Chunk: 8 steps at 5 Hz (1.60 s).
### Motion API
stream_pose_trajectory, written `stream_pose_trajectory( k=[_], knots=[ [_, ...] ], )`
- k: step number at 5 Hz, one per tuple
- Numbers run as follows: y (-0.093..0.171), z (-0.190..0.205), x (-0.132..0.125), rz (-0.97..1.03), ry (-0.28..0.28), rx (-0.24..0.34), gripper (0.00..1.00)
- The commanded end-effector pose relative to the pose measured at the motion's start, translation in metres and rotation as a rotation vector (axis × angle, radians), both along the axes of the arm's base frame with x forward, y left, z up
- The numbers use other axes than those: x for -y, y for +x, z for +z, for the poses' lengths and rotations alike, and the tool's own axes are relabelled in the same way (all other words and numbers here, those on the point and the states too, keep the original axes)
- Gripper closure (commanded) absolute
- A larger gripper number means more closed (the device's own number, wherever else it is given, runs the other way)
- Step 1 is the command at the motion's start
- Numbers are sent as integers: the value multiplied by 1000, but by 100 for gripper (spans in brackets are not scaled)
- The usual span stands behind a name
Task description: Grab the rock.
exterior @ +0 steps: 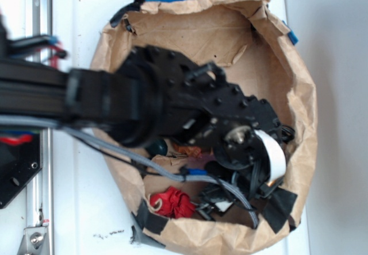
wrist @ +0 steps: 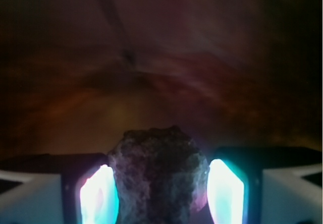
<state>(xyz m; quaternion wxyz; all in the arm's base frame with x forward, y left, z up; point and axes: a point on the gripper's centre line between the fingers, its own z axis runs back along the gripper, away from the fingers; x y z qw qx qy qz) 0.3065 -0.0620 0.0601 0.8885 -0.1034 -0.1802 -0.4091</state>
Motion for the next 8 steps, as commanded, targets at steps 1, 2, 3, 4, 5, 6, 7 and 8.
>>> stream_pose_trajectory(
  k=[1, 2, 3, 4, 5, 6, 7, 8],
  knots=[
    [-2, 56, -32, 103, 35, -95, 100],
    [-3, 64, -41, 184, 117, -185, 100],
    [-9, 74, -45, 244, 154, -195, 100],
    [-18, 89, -53, 382, 145, -138, 100],
    [-22, 96, -62, 571, 121, -172, 100],
    [-31, 100, -64, 766, 134, -150, 100],
    [-40, 103, -66, 868, 189, -204, 100],
    [-47, 102, -67, 928, 217, -264, 100]
  ],
)
